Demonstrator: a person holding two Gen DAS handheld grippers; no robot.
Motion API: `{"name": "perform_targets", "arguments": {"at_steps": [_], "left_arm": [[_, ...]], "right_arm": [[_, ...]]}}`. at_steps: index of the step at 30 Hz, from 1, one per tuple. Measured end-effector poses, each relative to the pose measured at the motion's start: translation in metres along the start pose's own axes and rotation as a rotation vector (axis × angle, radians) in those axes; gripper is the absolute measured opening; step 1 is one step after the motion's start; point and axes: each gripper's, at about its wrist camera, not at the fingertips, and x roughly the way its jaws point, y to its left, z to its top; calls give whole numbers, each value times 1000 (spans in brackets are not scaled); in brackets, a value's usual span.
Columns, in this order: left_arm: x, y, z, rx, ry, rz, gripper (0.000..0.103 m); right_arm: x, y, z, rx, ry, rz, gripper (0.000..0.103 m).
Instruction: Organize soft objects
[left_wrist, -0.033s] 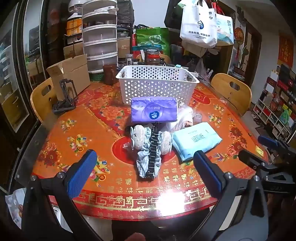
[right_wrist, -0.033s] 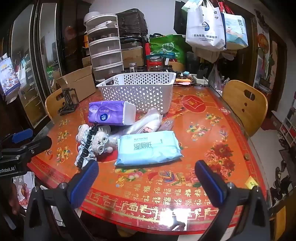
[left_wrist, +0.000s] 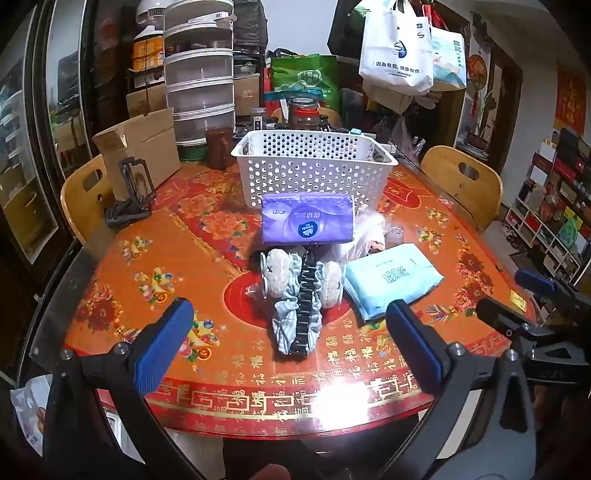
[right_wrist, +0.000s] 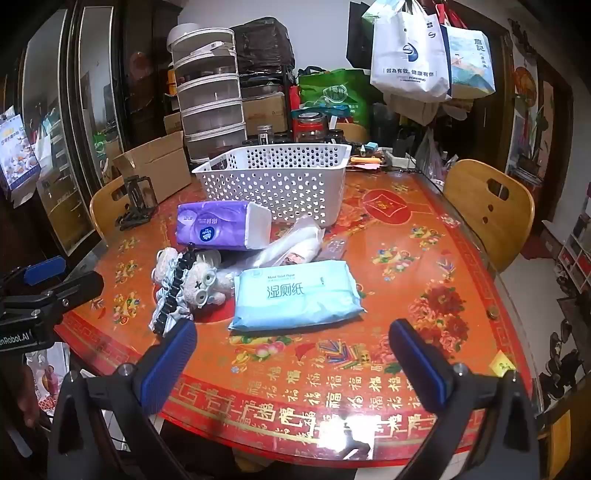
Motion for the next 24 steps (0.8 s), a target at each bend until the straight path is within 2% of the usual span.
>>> {"name": "perform_targets", "arguments": {"at_steps": [24], "left_arm": [[-2,-3,-1,12,-7,7,103]], "right_arm": [[-2,-1,0,10,5,8,103]]}}
